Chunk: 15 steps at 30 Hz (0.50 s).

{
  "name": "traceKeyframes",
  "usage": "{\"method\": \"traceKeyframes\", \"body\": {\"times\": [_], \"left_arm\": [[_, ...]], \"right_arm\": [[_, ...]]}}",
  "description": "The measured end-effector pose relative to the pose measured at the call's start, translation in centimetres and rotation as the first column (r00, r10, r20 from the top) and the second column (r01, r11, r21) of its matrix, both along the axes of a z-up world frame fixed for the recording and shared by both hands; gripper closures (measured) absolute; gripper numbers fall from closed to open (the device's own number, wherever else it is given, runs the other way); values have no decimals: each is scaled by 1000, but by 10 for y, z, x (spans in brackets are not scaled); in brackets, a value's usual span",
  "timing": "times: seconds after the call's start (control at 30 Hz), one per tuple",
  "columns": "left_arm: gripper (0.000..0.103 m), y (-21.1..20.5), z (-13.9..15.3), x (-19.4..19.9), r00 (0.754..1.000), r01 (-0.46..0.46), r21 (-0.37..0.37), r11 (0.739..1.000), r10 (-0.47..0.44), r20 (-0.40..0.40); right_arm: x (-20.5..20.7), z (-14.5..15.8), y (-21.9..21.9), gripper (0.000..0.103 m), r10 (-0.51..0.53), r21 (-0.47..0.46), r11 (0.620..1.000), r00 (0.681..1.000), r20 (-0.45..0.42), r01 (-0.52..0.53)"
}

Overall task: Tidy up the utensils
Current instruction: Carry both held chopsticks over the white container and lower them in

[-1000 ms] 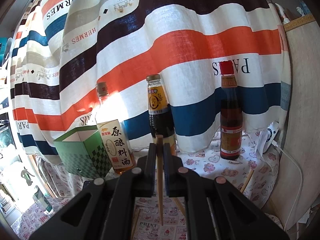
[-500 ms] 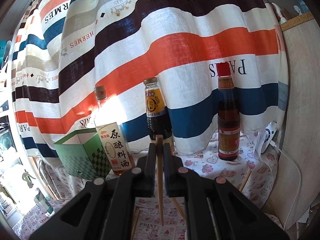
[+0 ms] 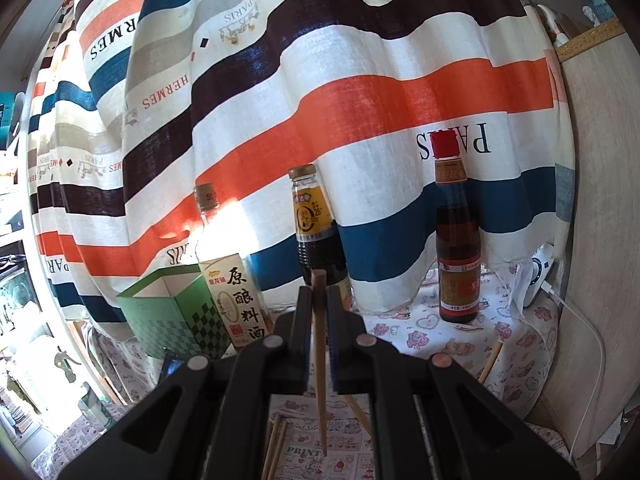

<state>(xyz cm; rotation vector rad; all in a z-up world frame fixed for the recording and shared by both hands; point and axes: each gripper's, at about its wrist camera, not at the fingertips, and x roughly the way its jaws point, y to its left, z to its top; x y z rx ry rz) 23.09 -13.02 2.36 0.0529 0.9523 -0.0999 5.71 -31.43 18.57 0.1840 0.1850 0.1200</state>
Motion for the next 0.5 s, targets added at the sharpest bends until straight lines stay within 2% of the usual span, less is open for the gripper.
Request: {"method": "traceKeyframes", "body": {"times": [0.1, 0.27, 0.4, 0.5], "left_arm": [[97, -13, 44, -29, 991, 30, 22, 999, -32, 128], [97, -20, 105, -74, 952, 51, -34, 998, -38, 303], [97, -19, 143, -103, 906, 49, -49, 998, -23, 423], [97, -11, 161, -124, 861, 78, -110, 991, -11, 509]], "right_arm": [[-7, 4, 2, 97, 11, -4, 1000, 1000, 21, -11], [-23, 12, 3, 97, 42, -7, 999, 998, 55, -41], [-33, 17, -3, 97, 31, -6, 1000, 996, 85, -31], [-33, 19, -11, 97, 34, -8, 999, 997, 69, -34]]}}
